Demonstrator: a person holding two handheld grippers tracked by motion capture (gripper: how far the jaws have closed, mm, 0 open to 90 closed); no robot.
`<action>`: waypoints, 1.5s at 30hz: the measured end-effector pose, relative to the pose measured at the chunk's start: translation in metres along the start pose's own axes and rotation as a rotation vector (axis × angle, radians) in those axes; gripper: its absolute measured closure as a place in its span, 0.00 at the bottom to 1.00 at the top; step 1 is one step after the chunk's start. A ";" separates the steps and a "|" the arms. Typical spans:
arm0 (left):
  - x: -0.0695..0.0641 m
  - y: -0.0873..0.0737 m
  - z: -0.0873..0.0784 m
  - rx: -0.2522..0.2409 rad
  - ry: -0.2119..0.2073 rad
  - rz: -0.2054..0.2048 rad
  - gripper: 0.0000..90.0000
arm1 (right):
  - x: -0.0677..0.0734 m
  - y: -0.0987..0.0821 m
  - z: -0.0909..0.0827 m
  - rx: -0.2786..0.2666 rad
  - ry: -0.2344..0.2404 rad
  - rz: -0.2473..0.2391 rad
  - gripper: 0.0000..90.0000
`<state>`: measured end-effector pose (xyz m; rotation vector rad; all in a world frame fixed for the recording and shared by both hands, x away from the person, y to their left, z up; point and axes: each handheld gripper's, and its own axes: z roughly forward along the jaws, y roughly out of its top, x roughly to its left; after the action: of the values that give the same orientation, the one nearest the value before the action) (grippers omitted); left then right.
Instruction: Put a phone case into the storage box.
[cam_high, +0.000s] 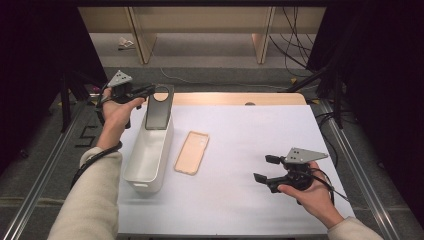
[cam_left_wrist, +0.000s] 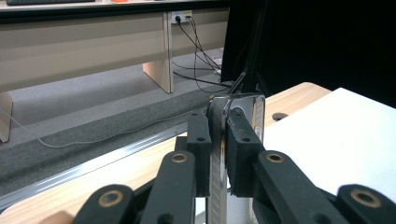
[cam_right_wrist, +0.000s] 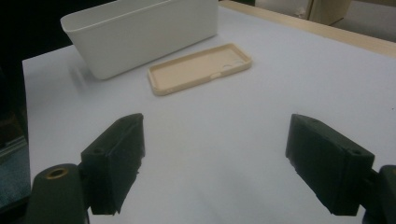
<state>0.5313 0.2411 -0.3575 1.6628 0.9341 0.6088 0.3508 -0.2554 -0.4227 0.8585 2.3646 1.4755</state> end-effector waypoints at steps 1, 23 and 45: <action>0.000 -0.001 0.001 0.002 -0.002 0.002 0.90 | 0.000 0.000 0.000 -0.001 -0.001 0.000 0.23; 0.008 -0.016 0.008 0.032 0.011 -0.026 0.90 | 0.000 0.000 0.000 0.000 0.004 -0.003 0.23; 0.014 -0.030 0.012 0.054 0.029 -0.057 0.90 | 0.000 0.000 0.000 0.002 0.005 -0.005 0.23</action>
<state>0.5402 0.2500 -0.3907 1.6732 1.0236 0.5746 0.3508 -0.2551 -0.4230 0.8504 2.3707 1.4749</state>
